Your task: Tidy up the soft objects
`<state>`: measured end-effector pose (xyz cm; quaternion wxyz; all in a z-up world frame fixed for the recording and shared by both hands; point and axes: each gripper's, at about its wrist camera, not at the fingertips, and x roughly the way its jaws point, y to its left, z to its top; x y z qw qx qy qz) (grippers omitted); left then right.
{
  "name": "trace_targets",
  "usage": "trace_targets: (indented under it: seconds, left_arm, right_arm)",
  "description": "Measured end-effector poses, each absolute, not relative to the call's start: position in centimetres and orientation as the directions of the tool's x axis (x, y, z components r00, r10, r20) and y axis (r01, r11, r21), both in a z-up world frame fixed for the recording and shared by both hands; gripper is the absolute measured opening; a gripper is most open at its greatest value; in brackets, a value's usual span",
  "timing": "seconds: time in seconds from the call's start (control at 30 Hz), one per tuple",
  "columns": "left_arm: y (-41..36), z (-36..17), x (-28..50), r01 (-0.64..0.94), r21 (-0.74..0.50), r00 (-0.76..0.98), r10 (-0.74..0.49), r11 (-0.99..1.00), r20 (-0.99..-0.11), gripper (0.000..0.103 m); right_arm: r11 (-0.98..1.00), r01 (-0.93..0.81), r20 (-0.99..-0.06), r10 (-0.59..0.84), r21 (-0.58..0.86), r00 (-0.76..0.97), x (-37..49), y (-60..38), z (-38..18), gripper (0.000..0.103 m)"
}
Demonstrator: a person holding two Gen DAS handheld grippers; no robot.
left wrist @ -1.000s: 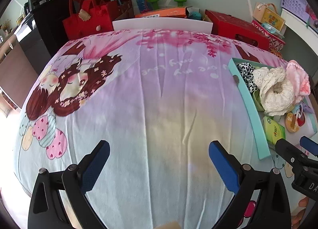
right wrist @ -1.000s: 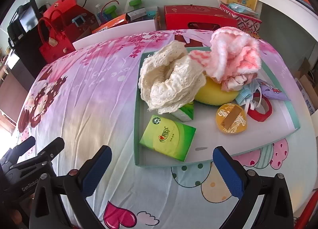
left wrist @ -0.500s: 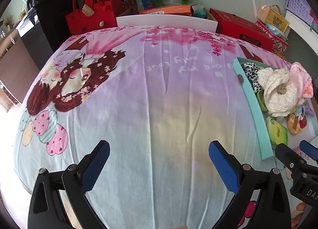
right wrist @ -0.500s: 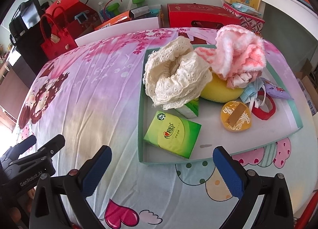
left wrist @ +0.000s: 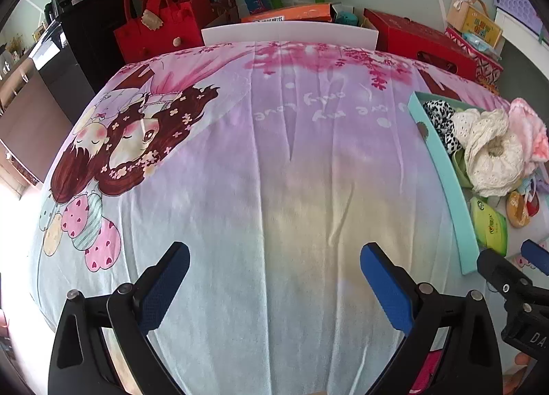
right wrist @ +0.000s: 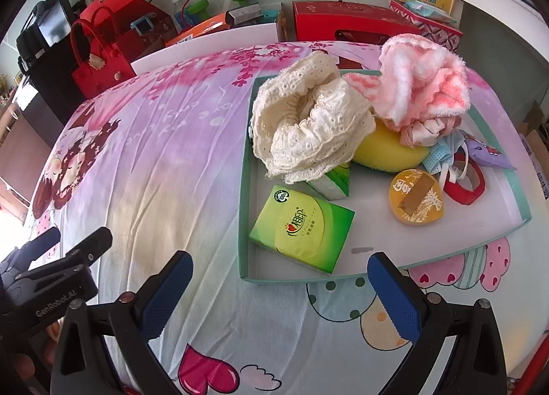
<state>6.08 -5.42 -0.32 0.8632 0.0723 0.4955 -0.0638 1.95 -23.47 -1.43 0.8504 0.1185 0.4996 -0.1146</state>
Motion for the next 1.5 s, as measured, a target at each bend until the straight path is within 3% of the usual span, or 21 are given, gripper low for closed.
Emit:
trace_targets:
  seconds: [1.5]
  left_arm:
    - [-6.03,-0.96,6.21,0.199,0.096,0.484,-0.013,0.975,-0.875,0.1]
  right_arm:
    - [0.936,0.342,-0.88,-0.091,0.084,0.467,1.43,-23.96,-1.28,0.103]
